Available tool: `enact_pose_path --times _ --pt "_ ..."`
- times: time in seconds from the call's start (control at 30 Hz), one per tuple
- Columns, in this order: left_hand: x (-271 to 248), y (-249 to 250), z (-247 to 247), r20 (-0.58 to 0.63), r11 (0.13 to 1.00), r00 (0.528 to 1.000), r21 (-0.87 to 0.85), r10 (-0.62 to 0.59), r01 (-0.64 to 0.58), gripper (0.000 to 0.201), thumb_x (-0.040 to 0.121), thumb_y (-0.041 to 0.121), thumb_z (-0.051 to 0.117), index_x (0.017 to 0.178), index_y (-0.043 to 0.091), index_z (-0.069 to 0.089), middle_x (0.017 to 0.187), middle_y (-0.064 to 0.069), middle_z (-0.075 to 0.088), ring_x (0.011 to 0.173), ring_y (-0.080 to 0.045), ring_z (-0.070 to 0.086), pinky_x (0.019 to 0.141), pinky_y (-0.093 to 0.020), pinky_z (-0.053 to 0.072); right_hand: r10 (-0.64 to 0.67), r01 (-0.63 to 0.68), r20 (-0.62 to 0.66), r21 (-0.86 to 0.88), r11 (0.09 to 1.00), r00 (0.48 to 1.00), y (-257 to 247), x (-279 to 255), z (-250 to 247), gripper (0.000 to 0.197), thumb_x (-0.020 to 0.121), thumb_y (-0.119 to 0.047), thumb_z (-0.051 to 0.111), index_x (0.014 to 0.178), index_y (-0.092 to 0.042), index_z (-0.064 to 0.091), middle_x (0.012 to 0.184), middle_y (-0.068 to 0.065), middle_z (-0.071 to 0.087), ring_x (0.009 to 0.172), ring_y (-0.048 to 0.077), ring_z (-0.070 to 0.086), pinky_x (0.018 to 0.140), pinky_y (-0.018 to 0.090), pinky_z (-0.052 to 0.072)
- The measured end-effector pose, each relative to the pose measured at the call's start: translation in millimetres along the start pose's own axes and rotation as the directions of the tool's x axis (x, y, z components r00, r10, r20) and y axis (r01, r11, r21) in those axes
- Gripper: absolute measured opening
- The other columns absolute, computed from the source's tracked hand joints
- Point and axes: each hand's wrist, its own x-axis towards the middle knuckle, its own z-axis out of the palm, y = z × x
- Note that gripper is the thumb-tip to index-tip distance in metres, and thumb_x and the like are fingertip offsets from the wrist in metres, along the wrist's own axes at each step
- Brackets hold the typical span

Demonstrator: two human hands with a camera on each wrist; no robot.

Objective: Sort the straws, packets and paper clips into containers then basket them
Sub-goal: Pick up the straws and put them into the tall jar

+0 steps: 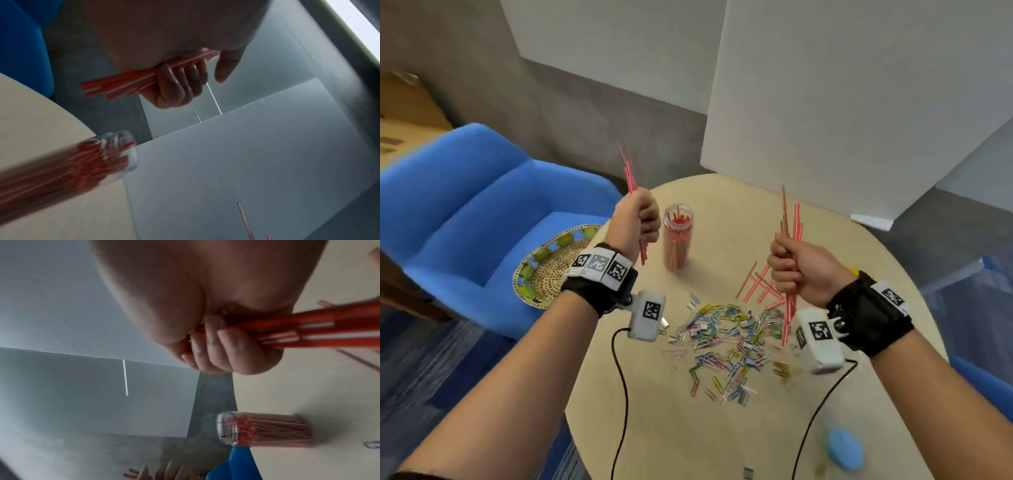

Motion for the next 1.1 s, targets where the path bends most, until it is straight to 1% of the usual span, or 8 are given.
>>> enact_pose_path --times 0.07,0.17,0.4,0.57,0.73,0.83,1.03,1.1 --pt "20.5 17.2 7.5 -0.068 0.997 0.994 0.023 0.081 -0.079 0.046 0.089 0.032 0.056 0.057 0.024 0.024 0.051 0.007 0.020 0.043 -0.010 0.015 0.038 -0.016 0.016 -0.023 0.023 0.007 -0.029 0.999 1.000 -19.8 5.7 11.4 0.041 0.105 -0.038 0.038 0.068 -0.020 0.037 0.056 -0.006 0.023 0.039 0.007 0.019 0.035 0.019 0.021" --pt "50.9 24.3 16.8 -0.134 0.983 0.980 0.125 0.149 -0.132 0.053 0.099 0.045 0.048 0.056 0.023 0.027 0.049 0.006 0.024 0.042 -0.012 0.020 0.044 -0.021 0.020 -0.076 0.076 0.013 -0.075 0.994 0.997 -42.9 17.6 26.7 0.041 0.104 -0.040 0.040 0.068 -0.020 0.036 0.056 -0.006 0.023 0.039 0.007 0.018 0.035 0.019 0.020" --pt "90.5 2.8 24.6 -0.050 0.928 0.974 0.319 0.221 -0.194 0.054 0.104 0.043 0.034 0.058 0.016 0.042 0.058 -0.001 0.047 0.058 -0.018 0.049 0.066 -0.035 0.045 -0.104 0.105 0.012 -0.160 0.982 0.994 -58.1 43.9 40.9 0.041 0.103 -0.041 0.042 0.068 -0.020 0.036 0.060 -0.004 0.022 0.044 0.009 0.017 0.039 0.020 0.022" --pt "95.2 -26.1 9.6 0.047 0.763 0.981 0.622 0.187 -0.175 0.054 0.103 0.048 0.030 0.073 0.011 0.056 0.072 0.001 0.058 0.070 -0.015 0.053 0.074 -0.036 0.045 -0.075 0.073 -0.007 -0.138 0.988 0.997 -49.0 56.2 29.8 0.041 0.103 -0.041 0.042 0.069 -0.019 0.038 0.060 -0.004 0.022 0.042 0.008 0.018 0.039 0.021 0.022" --pt "100.1 -50.6 -20.9 0.108 0.580 0.977 0.791 0.184 -0.197 0.045 0.088 0.065 0.045 0.082 0.023 0.059 0.082 0.004 0.063 0.083 -0.020 0.061 0.083 -0.045 0.051 -0.084 0.081 -0.021 -0.117 0.990 0.996 -44.0 68.8 20.2 0.041 0.104 -0.040 0.040 0.069 -0.019 0.039 0.060 -0.003 0.024 0.042 0.009 0.022 0.043 0.023 0.028" --pt "92.3 -43.0 -26.0 0.168 0.521 0.943 0.799 0.288 -0.301 0.018 0.085 0.048 0.068 0.081 0.030 0.064 0.088 0.000 0.059 0.085 -0.017 0.057 0.078 -0.031 0.049 -0.125 0.122 -0.024 -0.104 0.987 0.992 -44.5 75.8 20.8 0.042 0.104 -0.040 0.040 0.067 -0.019 0.040 0.059 -0.002 0.026 0.043 0.011 0.026 0.049 0.027 0.035" --pt "83.9 -26.7 -22.2 0.215 0.503 0.882 0.754 0.419 -0.422 0.031 0.074 0.037 0.082 0.071 0.008 0.072 0.068 0.006 0.068 0.066 -0.009 0.063 0.059 -0.011 0.047 -0.179 0.169 -0.032 -0.202 0.965 0.983 -45.6 86.2 26.4 0.044 0.104 -0.042 0.039 0.067 -0.019 0.041 0.058 -0.002 0.032 0.046 0.014 0.034 0.056 0.032 0.043" --pt "82.4 -24.6 -20.3 0.218 0.506 0.877 0.747 0.428 -0.432 0.030 0.076 0.037 0.081 0.072 0.009 0.073 0.069 0.004 0.069 0.065 -0.011 0.063 0.058 -0.015 0.049 -0.178 0.168 -0.025 -0.217 0.961 0.984 -46.0 87.5 28.1 0.044 0.104 -0.041 0.039 0.067 -0.019 0.040 0.059 -0.001 0.032 0.046 0.014 0.035 0.057 0.032 0.044"
